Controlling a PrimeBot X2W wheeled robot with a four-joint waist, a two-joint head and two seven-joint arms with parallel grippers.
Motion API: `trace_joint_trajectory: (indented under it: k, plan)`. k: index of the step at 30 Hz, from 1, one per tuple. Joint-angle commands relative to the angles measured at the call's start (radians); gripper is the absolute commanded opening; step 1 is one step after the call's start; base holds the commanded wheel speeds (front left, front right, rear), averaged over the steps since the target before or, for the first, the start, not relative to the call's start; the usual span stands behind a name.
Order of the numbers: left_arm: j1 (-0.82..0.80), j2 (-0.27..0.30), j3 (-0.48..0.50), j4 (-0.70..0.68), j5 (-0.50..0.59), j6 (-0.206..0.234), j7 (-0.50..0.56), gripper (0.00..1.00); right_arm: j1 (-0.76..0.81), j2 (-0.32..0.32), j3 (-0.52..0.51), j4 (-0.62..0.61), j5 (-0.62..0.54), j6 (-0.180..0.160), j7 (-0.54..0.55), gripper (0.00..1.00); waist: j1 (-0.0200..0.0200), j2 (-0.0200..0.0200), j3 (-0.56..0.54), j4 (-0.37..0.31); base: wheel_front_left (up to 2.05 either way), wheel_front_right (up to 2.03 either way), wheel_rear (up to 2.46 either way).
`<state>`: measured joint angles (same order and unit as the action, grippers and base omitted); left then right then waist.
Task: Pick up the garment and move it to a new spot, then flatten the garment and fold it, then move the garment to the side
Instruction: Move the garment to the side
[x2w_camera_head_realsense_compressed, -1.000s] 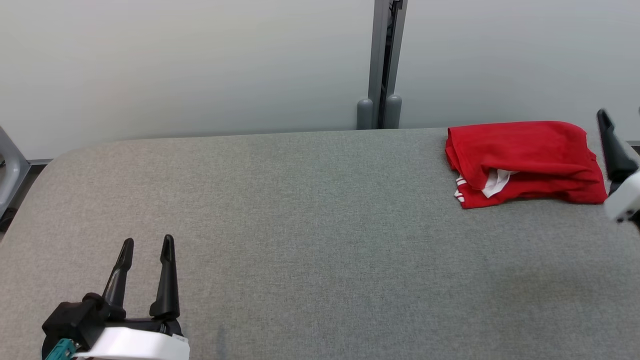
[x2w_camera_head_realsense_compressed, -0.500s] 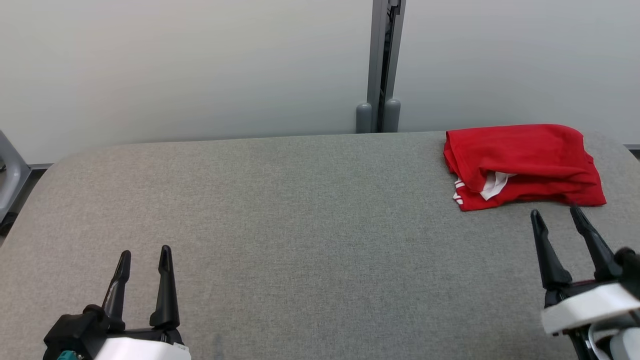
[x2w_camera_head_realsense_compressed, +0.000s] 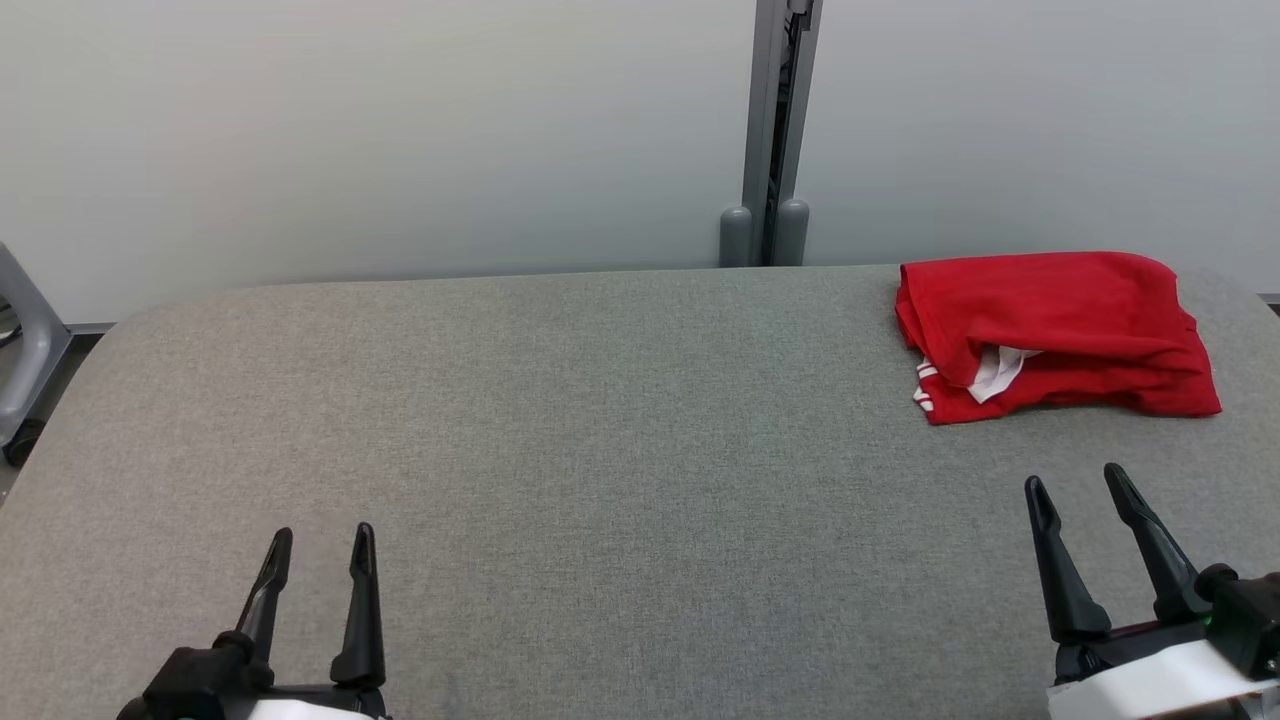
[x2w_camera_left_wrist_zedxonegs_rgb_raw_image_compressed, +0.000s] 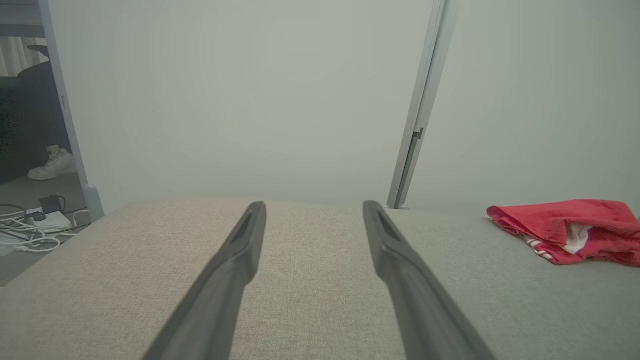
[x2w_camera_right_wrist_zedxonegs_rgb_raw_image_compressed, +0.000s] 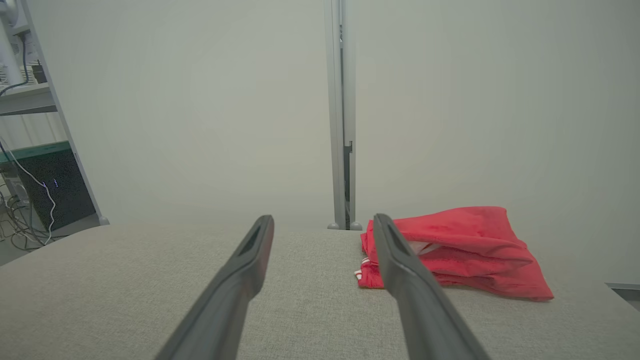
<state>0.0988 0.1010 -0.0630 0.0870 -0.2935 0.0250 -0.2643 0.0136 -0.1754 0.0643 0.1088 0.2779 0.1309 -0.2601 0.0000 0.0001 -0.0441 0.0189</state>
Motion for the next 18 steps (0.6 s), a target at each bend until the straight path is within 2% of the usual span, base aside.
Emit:
trace_joint_trajectory:
  k: [1, 9, 18]
  plan:
    - [0.003, -0.002, 0.001, 0.016, 0.016, -0.011, -0.001, 1.0, 0.015, -0.002, -0.003, -0.012, -0.014, 0.0, -0.005, 1.0, 0.0, -0.0001, 0.0, 0.0, 0.0, 0.0, 0.0]
    - [-0.019, -0.017, 0.012, 0.058, 0.047, -0.042, -0.001, 1.0, 0.023, 0.031, -0.032, -0.003, -0.033, 0.0, -0.005, 1.0, 0.0, -0.0001, -0.003, -0.001, 0.0, 0.0, 0.0]
    - [-0.028, -0.031, 0.032, 0.072, 0.066, -0.061, -0.001, 1.0, 0.013, 0.039, -0.024, 0.021, -0.035, 0.0, -0.005, 1.0, 0.0, -0.0001, -0.006, -0.007, 0.0, 0.0, 0.0]
